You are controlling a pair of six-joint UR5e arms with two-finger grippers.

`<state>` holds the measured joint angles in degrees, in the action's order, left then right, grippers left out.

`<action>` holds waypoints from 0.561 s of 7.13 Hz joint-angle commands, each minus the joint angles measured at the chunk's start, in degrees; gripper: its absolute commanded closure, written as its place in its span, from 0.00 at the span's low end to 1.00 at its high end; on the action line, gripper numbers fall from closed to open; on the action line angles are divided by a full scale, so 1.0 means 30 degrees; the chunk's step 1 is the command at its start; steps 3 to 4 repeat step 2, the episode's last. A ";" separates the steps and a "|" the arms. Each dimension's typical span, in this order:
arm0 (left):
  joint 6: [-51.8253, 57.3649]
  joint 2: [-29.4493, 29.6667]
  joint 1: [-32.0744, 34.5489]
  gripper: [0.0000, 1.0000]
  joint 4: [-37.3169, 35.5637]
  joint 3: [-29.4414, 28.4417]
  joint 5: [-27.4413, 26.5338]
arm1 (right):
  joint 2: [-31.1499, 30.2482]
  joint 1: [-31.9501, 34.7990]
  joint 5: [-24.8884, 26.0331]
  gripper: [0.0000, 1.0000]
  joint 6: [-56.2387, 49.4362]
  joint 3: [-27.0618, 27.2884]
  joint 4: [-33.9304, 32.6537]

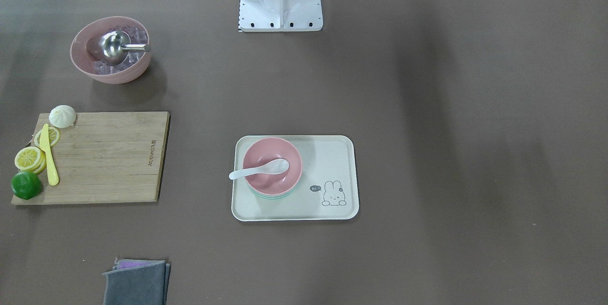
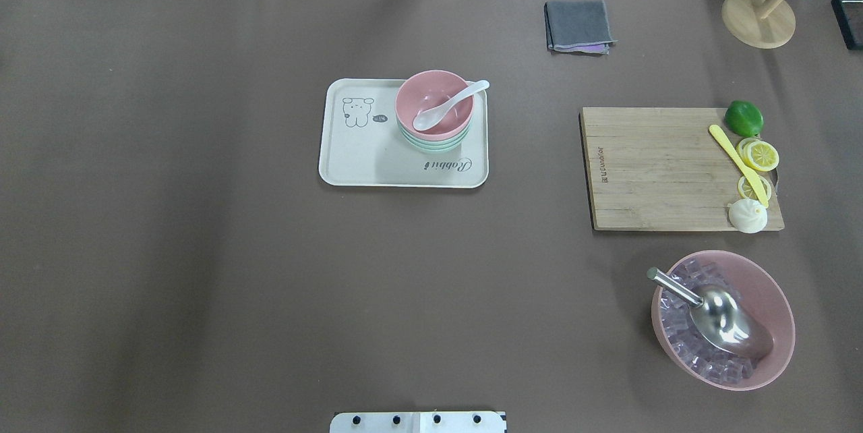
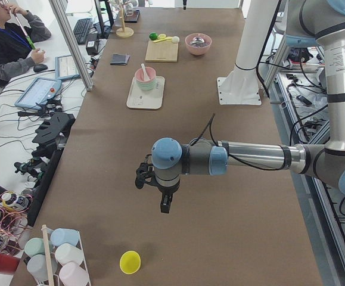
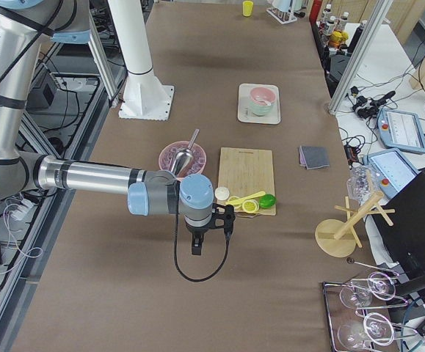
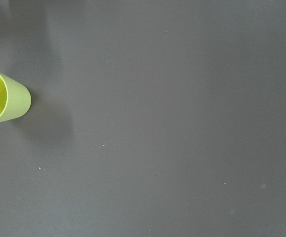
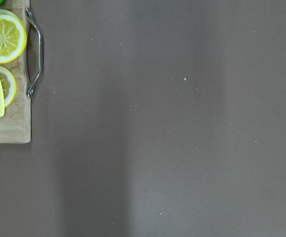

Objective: Stack pink bowl on green and place spoon

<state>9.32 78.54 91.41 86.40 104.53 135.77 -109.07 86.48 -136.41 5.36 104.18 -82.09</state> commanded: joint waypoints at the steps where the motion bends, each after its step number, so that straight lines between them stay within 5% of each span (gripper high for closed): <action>1: 0.0000 0.0011 -0.0003 0.02 0.0000 -0.0009 0.0006 | 0.0000 0.0000 0.0031 0.00 0.0000 -0.0038 0.0000; 4: 0.0000 0.0011 -0.0003 0.02 0.0000 -0.0009 -0.0022 | 0.0000 0.0000 0.0003 0.00 0.0000 -0.0009 0.0000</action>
